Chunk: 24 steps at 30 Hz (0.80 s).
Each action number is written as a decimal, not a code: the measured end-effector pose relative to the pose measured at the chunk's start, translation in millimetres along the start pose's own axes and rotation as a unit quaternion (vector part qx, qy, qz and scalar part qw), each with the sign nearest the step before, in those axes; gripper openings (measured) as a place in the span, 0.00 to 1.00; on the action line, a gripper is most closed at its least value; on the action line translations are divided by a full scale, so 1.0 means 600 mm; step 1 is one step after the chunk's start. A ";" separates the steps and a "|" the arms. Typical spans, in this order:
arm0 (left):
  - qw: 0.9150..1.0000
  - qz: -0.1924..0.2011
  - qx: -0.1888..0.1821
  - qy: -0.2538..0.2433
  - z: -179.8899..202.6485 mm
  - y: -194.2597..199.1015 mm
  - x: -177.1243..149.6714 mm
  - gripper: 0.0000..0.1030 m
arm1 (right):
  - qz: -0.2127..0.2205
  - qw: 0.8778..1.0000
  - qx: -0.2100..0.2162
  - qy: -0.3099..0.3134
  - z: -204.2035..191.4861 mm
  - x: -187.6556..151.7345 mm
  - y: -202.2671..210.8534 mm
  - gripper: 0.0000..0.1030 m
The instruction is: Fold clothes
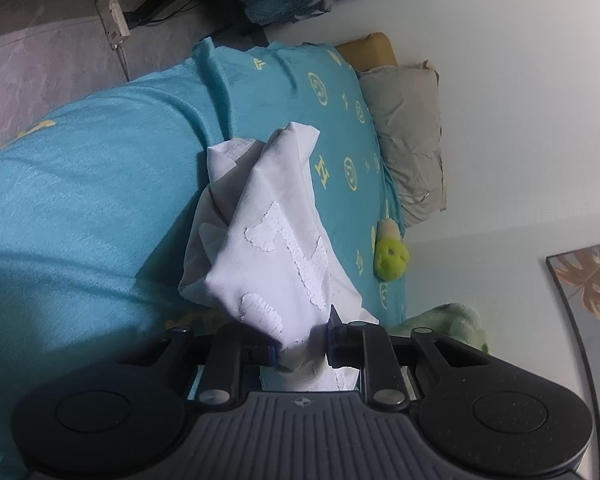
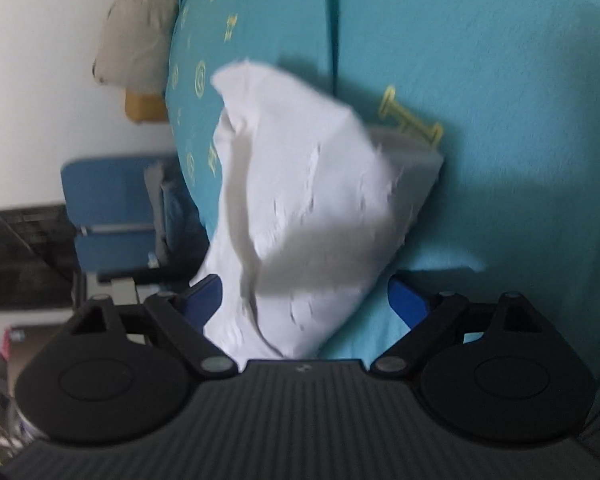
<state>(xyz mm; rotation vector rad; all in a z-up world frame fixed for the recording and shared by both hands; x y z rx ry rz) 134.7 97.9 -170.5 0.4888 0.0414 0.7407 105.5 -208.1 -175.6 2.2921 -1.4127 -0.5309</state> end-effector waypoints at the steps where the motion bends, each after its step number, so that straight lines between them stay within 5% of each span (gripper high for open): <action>1: 1.000 0.000 0.000 0.001 0.000 0.001 0.000 0.21 | 0.006 1.000 0.000 0.005 -0.003 0.000 0.001 0.76; 10: 1.000 0.002 0.007 0.011 -0.010 0.004 0.005 0.21 | 0.023 0.999 -0.006 0.040 -0.019 -0.001 0.007 0.28; 19: 0.999 0.007 -0.024 -0.043 0.033 0.048 0.001 0.20 | 0.019 0.997 0.029 0.068 -0.046 0.007 0.064 0.21; 24: 0.995 0.009 -0.073 -0.066 0.090 0.111 -0.028 0.20 | 0.024 0.994 0.058 0.086 -0.085 -0.014 0.137 0.21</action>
Point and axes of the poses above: each gripper's, at about its wrist camera, not at the fingertips, and y roughly against the way its jaws point, z to its right, x to its top, the point moved 3 cm from there along -y, roughly the way its jaws point, and after that the axes turned 3 degrees about -z, right-handed, at the moved point
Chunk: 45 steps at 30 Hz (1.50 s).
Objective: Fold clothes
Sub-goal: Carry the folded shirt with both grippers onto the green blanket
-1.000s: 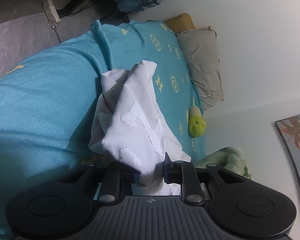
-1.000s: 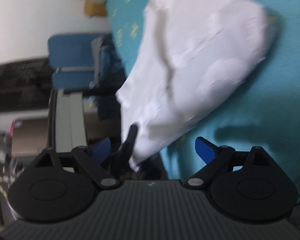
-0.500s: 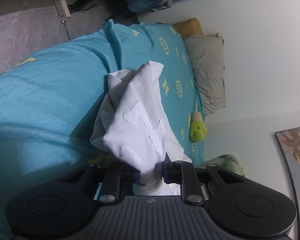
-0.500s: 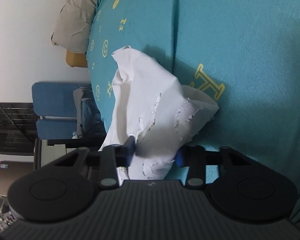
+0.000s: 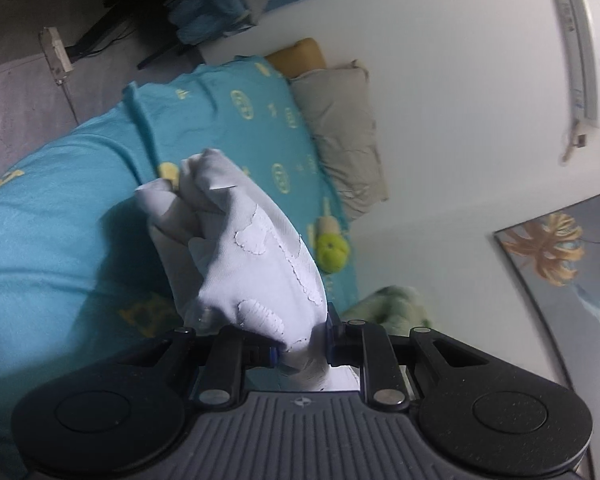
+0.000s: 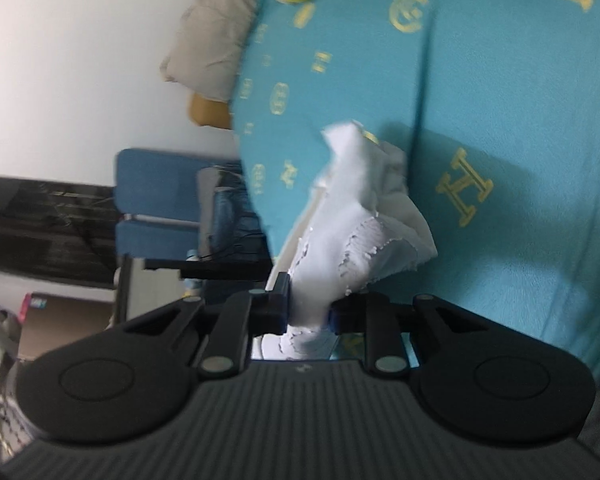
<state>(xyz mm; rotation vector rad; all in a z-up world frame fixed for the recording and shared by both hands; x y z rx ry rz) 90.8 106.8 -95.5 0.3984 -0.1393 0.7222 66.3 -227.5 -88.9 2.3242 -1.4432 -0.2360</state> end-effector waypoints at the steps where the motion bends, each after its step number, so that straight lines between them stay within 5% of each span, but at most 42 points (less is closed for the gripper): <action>1: 1.000 0.000 -0.003 0.006 0.011 0.009 -0.004 0.20 | 0.003 1.000 0.005 0.006 -0.012 -0.001 0.012 0.21; 9: 1.000 -0.018 0.000 0.018 0.131 0.047 -0.012 0.20 | 0.016 0.999 0.035 0.005 -0.077 0.003 0.109 0.20; 14: 0.998 -0.049 0.025 -0.006 0.250 -0.007 -0.023 0.20 | 0.036 0.998 0.047 -0.003 -0.102 0.061 0.171 0.20; 17: 0.996 -0.054 0.039 -0.051 0.337 -0.076 -0.038 0.20 | 0.050 0.997 0.057 0.002 -0.125 0.136 0.201 0.20; 24: 0.990 -0.092 -0.012 -0.108 0.569 -0.305 -0.072 0.20 | 0.118 0.989 0.081 0.040 -0.208 0.383 0.300 0.20; 31: 0.975 -0.108 -0.104 -0.164 0.771 -0.518 -0.165 0.20 | 0.249 0.958 0.090 0.111 -0.276 0.580 0.423 0.20; 34: 0.964 -0.115 -0.130 -0.203 0.794 -0.607 -0.222 0.20 | 0.299 0.941 0.054 0.150 -0.251 0.617 0.448 0.21; 37: 0.958 -0.143 -0.122 -0.217 0.747 -0.685 -0.269 0.20 | 0.318 0.936 0.015 0.151 -0.186 0.631 0.449 0.21; 45: 0.920 -0.230 -0.069 -0.311 0.564 -0.670 -0.351 0.20 | 0.269 0.956 -0.035 0.112 0.019 0.532 0.416 0.21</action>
Point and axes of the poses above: each gripper's, at about its wrist camera, not at the fingertips, and y roughly against the way its jaws point, z to its right, x to its top, the point moved 3 cm from there along -y, roughly the way its jaws point, and after that the axes turned 3 degrees about -z, right-handed, at the moved point
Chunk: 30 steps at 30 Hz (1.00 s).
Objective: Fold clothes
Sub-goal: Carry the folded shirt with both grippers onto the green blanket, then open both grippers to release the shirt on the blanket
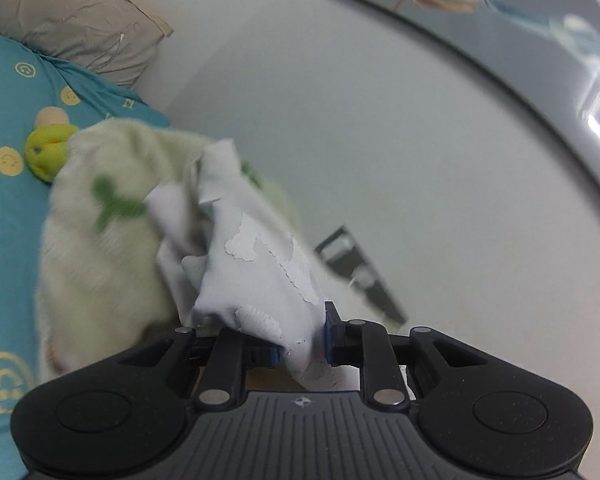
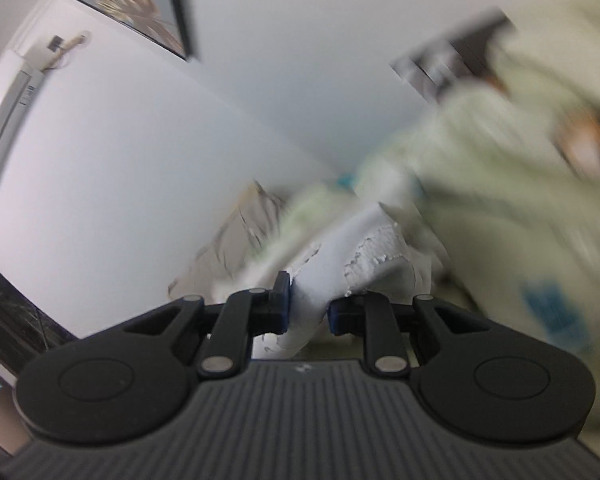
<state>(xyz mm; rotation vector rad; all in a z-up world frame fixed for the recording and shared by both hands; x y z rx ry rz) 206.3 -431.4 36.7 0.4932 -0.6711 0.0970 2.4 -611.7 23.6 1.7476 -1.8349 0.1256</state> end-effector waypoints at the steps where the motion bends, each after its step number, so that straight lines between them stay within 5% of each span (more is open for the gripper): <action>1: 1.000 -0.010 0.009 -0.011 -0.007 0.003 -0.019 0.20 | -0.009 1.000 -0.009 -0.001 0.016 -0.026 0.007 0.21; 4: 0.999 -0.024 0.028 -0.030 -0.028 0.008 -0.064 0.22 | -0.019 0.999 -0.027 -0.001 0.046 -0.088 0.018 0.20; 8: 0.997 -0.022 0.050 -0.051 -0.034 0.022 -0.080 0.30 | -0.024 0.999 -0.042 0.000 0.051 -0.099 0.014 0.22; 12: 0.994 -0.022 0.084 -0.073 -0.007 0.043 -0.064 0.77 | -0.062 0.993 -0.098 -0.032 0.037 -0.085 0.022 0.28; 13: 0.992 -0.022 0.094 -0.079 0.003 0.063 -0.066 0.82 | -0.074 0.990 -0.112 -0.037 0.030 -0.082 0.030 0.28; 17: 0.987 -0.008 0.112 -0.118 0.051 0.117 -0.058 0.95 | -0.086 0.983 -0.160 -0.018 -0.007 -0.071 0.083 0.31; 22: 0.972 0.036 0.116 -0.199 0.156 0.219 -0.046 1.00 | -0.069 0.987 -0.141 0.037 -0.087 -0.069 0.187 0.34; 23: 0.968 0.043 0.121 -0.217 0.175 0.235 -0.046 1.00 | -0.065 0.987 -0.135 0.054 -0.106 -0.070 0.205 0.38; 26: 0.954 0.069 0.138 -0.258 0.228 0.305 -0.070 1.00 | -0.036 0.987 -0.110 0.108 -0.169 -0.083 0.260 0.86; 30: 0.937 0.098 0.153 -0.300 0.272 0.375 -0.108 1.00 | 0.012 0.973 -0.086 0.214 -0.252 -0.122 0.333 0.87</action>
Point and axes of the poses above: each gripper's, at about its wrist camera, not at the fingertips, and y roughly against the way its jaws point, z to its right, x to its top, the point moved 3 cm from there along -y, roughly the way its jaws point, and after that the axes turned 3 degrees about -z, right-handed, at the moved point
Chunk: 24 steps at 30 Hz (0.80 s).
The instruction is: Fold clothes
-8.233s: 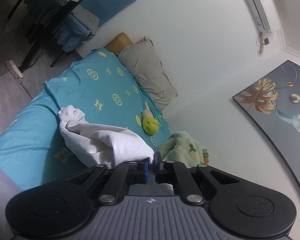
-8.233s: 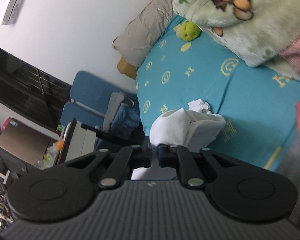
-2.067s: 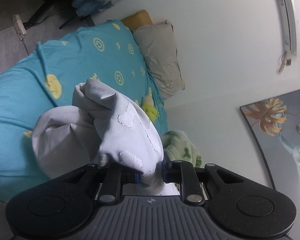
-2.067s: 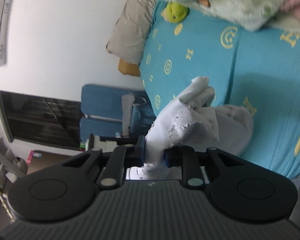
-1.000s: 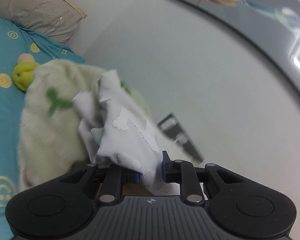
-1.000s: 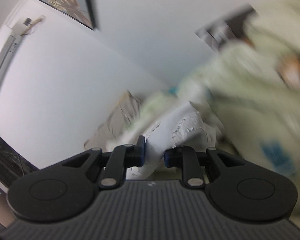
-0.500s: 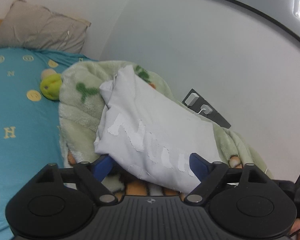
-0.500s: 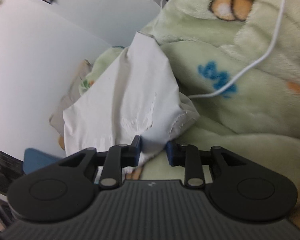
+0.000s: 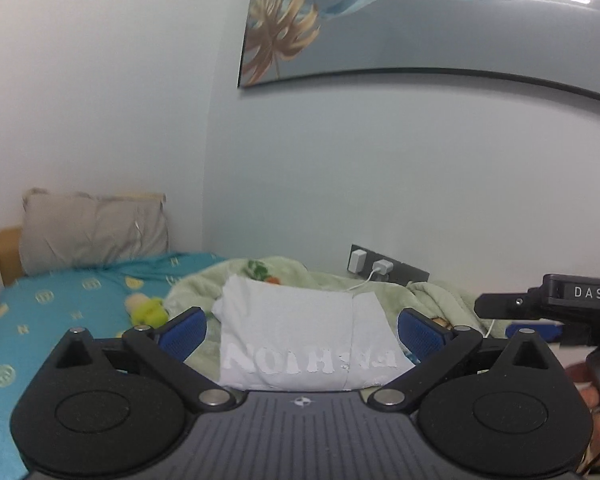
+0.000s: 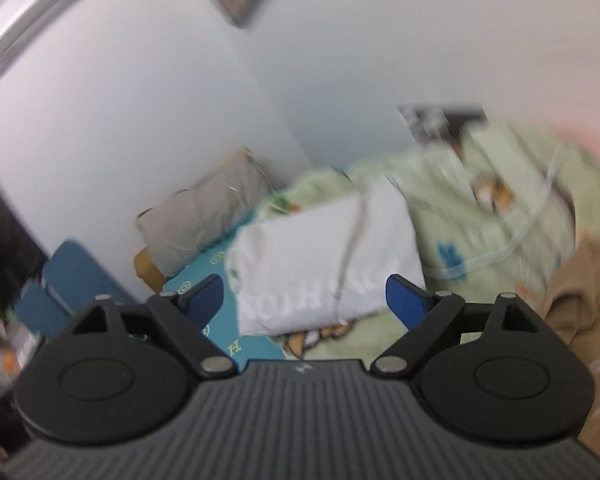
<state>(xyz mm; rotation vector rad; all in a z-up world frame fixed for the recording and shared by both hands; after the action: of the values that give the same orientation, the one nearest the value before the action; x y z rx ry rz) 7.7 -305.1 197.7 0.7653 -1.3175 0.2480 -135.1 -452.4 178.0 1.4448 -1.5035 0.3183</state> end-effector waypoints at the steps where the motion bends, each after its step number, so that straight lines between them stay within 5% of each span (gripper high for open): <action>1: 1.000 0.007 0.004 -0.008 0.006 0.017 -0.003 1.00 | 0.012 1.000 -0.002 0.024 -0.016 -0.006 0.018 0.87; 10: 0.996 0.048 0.048 -0.054 0.027 0.084 -0.073 1.00 | 0.103 0.987 -0.038 0.121 -0.062 -0.098 0.079 0.87; 24: 0.996 0.056 0.074 -0.019 -0.028 0.070 -0.161 1.00 | 0.143 0.973 -0.067 0.167 -0.096 -0.196 0.019 0.87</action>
<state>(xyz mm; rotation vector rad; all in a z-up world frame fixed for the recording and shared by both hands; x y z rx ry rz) -29.1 -239.2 122.4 0.8251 -1.3911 0.4259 -142.0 -334.4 120.2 1.0085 -1.4224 0.5924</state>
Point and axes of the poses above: each gripper's, at about its wrist camera, not at the fingertips, and y roughly against the way its jaws point, z to its right, x to its top, the point moved 3 cm from there along -y, roughly the way its jaws point, and after that the axes turned 3 degrees about -z, right-handed, at the moved point
